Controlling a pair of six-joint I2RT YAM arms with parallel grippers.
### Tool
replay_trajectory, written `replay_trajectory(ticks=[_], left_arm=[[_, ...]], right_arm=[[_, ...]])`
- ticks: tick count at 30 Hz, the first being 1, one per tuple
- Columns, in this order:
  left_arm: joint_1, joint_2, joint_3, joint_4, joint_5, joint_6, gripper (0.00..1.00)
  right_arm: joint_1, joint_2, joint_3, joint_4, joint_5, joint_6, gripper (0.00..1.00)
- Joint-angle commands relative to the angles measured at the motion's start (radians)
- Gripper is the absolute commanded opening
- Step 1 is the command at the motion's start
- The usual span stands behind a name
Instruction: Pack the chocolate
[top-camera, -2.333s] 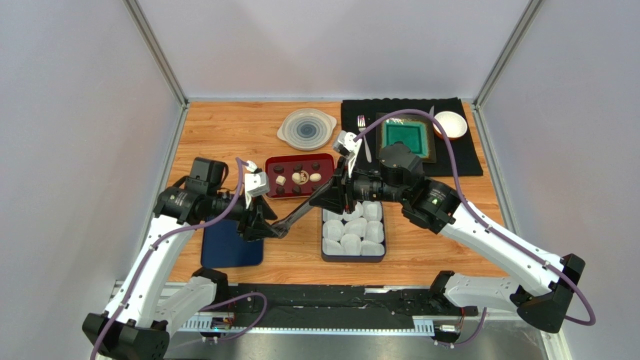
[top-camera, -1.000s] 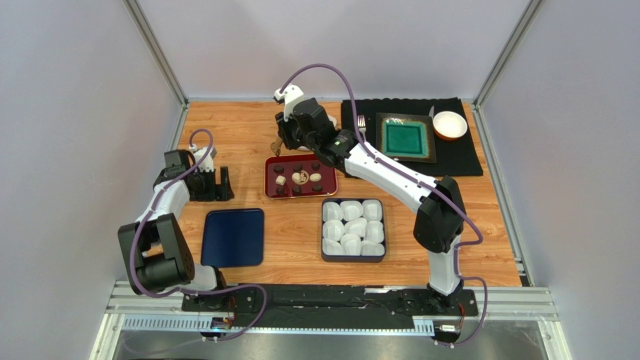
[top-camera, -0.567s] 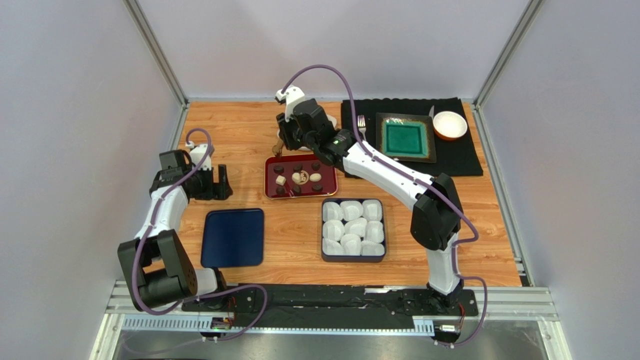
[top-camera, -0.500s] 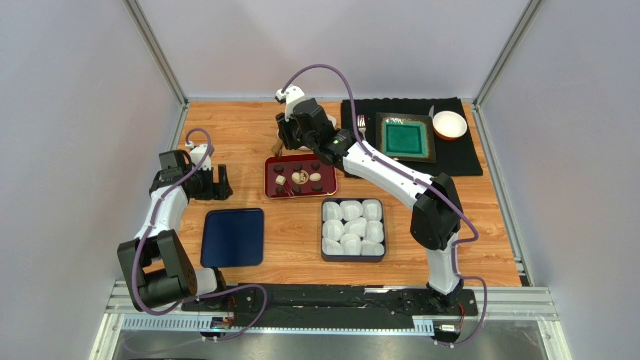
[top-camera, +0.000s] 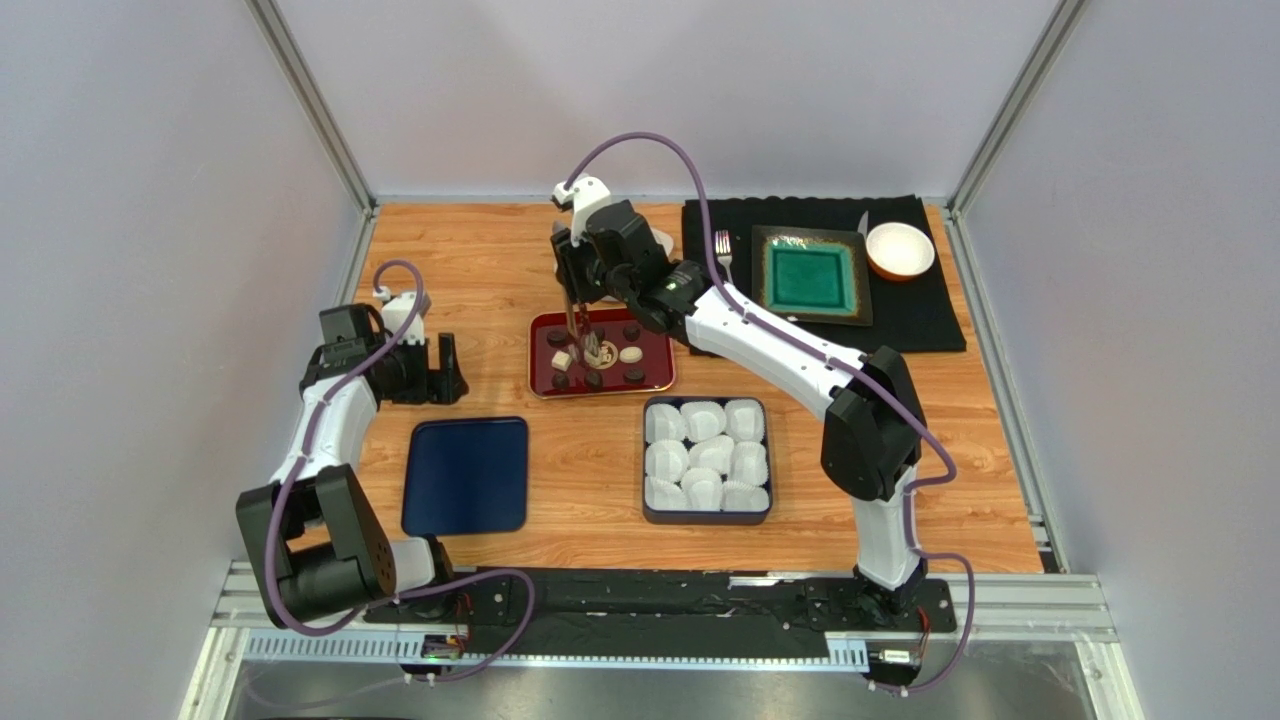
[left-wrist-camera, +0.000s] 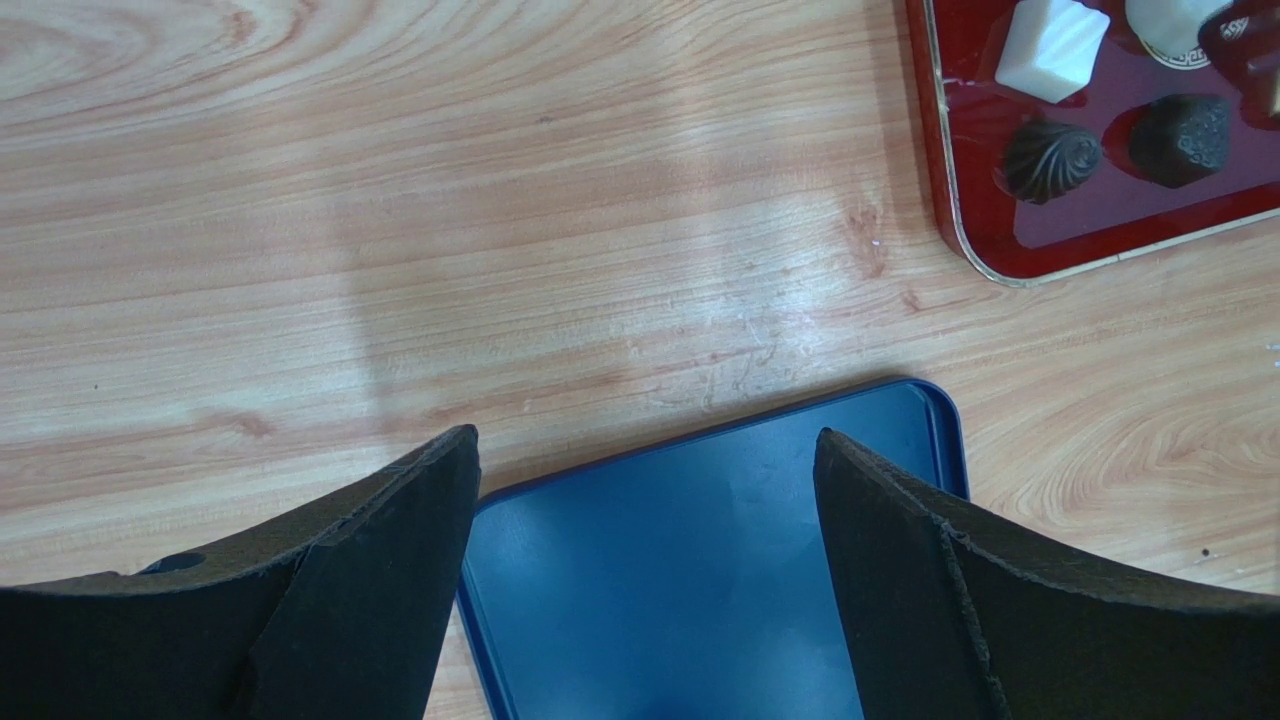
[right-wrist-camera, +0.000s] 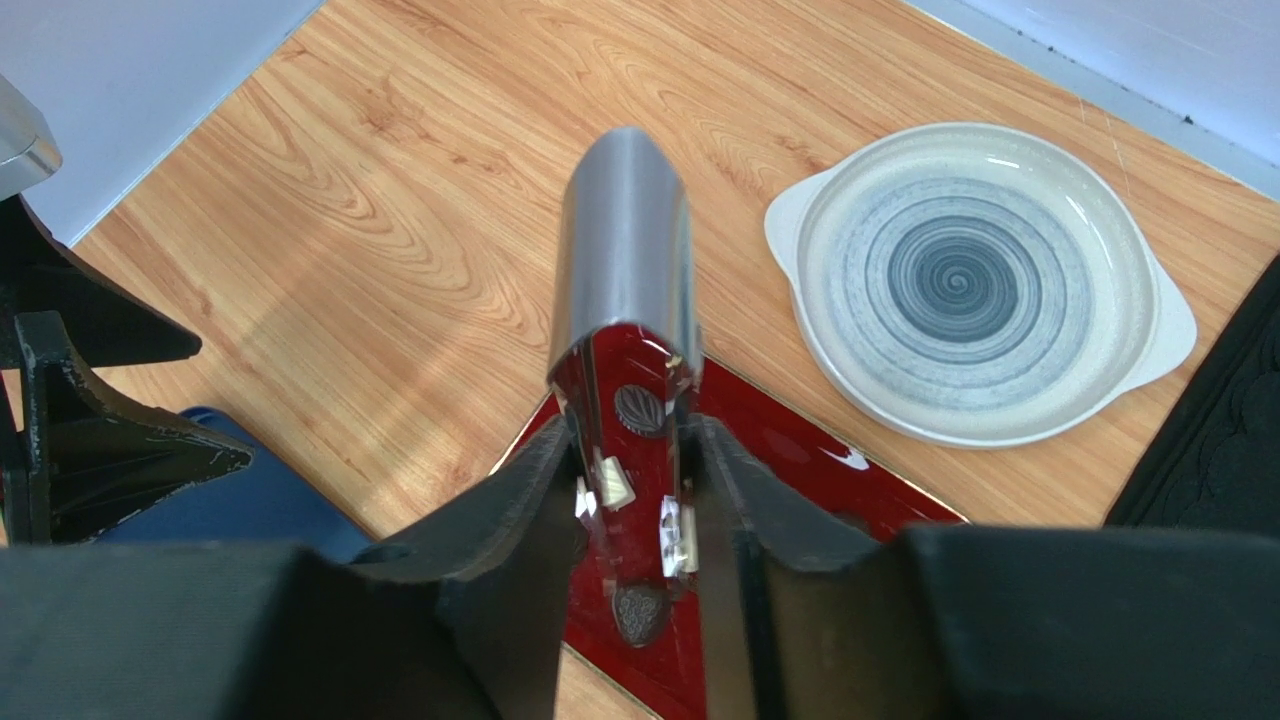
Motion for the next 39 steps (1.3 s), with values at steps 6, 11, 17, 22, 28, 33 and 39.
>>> replay_trajectory(ticks=[6,11,17,22,28,33,39], left_arm=[[0.011,-0.047,-0.001,0.0,0.039,0.018,0.9],[0.011,-0.056,-0.003,-0.003,0.049,0.015,0.9],[0.011,-0.056,-0.009,-0.001,0.053,0.016,0.9],[0.012,-0.058,-0.01,0.0,0.052,0.021,0.91],[0.011,-0.072,-0.007,-0.001,0.058,0.021,0.9],[0.011,-0.076,-0.004,-0.003,0.059,0.024,0.91],[0.011,-0.084,-0.01,-0.006,0.058,0.03,0.91]], right_arm=[[-0.002,-0.034,0.007,0.105,-0.02,0.009,0.25],[0.0,0.003,0.066,0.111,-0.025,0.01,0.29],[-0.002,0.052,0.122,0.127,-0.023,0.013,0.31],[-0.002,0.083,0.156,0.139,-0.03,0.023,0.31],[-0.002,0.11,0.167,0.151,-0.028,0.033,0.34],[0.0,0.123,0.17,0.167,-0.03,0.036,0.37],[-0.003,0.133,0.179,0.173,-0.028,0.033,0.39]])
